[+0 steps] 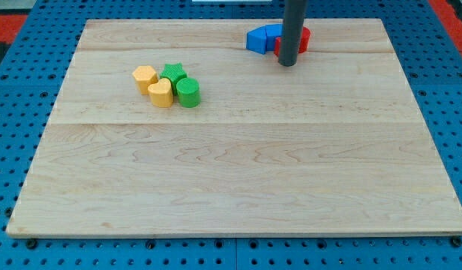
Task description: Move the blue blocks with a red circle towards left
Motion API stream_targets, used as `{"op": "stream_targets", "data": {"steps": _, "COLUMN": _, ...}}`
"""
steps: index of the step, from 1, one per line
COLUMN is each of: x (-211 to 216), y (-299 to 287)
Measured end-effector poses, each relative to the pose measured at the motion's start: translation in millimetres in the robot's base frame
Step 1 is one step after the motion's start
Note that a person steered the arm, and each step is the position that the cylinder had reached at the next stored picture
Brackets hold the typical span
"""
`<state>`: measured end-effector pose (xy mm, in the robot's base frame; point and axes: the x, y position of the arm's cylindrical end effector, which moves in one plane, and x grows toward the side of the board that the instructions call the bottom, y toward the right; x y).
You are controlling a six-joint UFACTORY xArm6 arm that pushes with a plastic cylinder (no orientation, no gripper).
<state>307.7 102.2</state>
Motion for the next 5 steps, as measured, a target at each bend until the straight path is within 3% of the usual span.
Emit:
{"op": "stream_targets", "data": {"steps": 2, "x": 9.5, "y": 38.8}}
{"op": "stream_targets", "data": {"steps": 5, "x": -53.5, "y": 48.2}}
